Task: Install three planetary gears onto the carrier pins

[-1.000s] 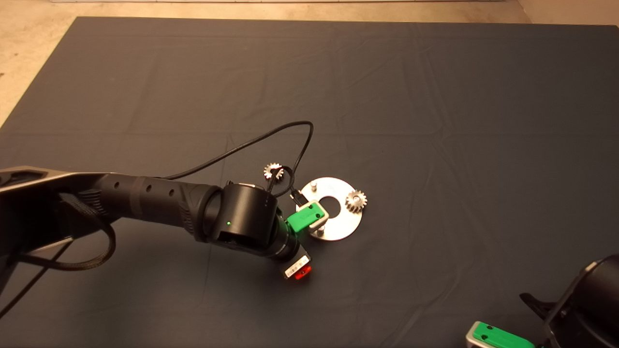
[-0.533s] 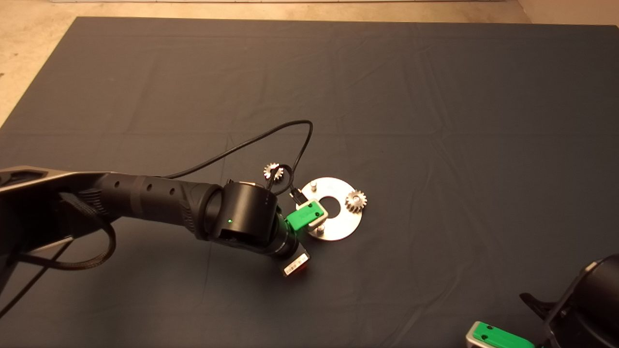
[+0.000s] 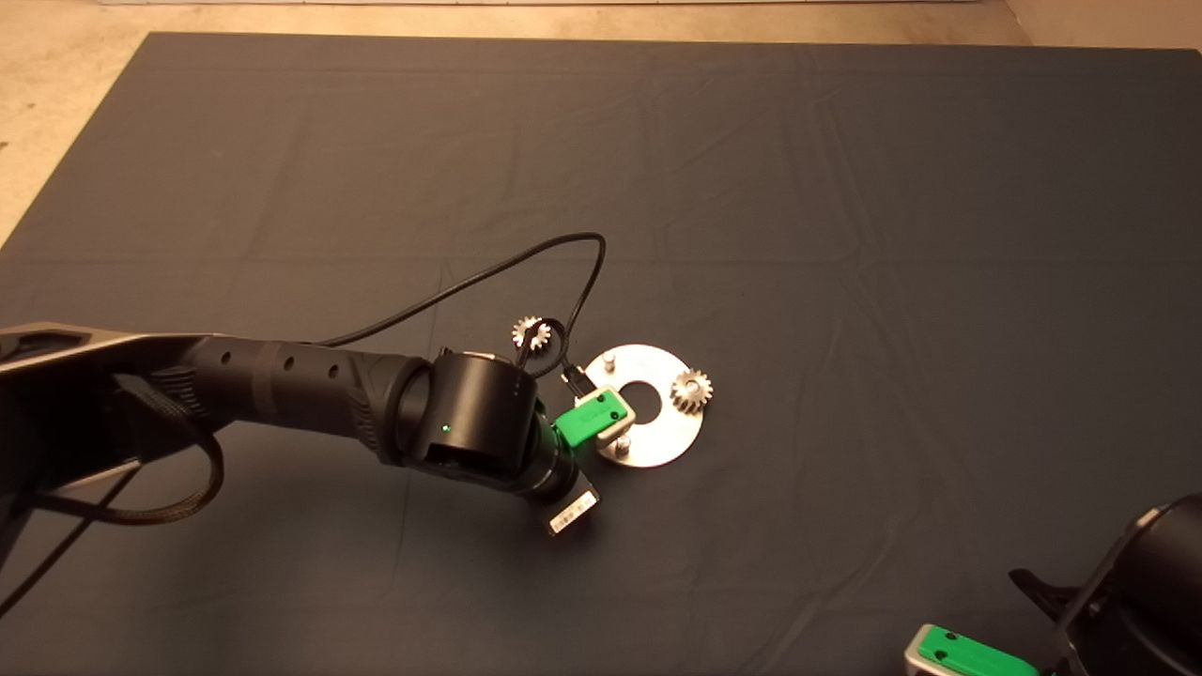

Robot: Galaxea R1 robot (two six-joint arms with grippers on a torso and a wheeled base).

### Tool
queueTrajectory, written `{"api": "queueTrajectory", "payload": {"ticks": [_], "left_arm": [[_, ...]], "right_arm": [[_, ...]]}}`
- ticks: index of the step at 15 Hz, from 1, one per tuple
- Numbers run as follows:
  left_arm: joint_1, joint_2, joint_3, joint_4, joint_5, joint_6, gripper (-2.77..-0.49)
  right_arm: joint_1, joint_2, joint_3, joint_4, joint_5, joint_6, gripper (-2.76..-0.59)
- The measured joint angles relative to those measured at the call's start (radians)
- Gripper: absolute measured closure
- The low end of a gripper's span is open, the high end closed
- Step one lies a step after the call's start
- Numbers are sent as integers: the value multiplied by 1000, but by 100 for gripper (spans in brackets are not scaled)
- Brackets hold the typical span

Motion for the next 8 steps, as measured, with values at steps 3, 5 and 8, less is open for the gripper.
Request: {"api": "queueTrajectory", "payload": {"ticks": [3,5,8], "left_arm": [[0,0,-1,0,1,1,-160],[0,0,-4,0,0,4,-152],[-3,0,-12,0,1,8,-132]], "right_arm": [[0,0,0,0,0,0,-189],[0,0,0,0,0,0,-189],[0,0,0,0,0,0,-189]]}}
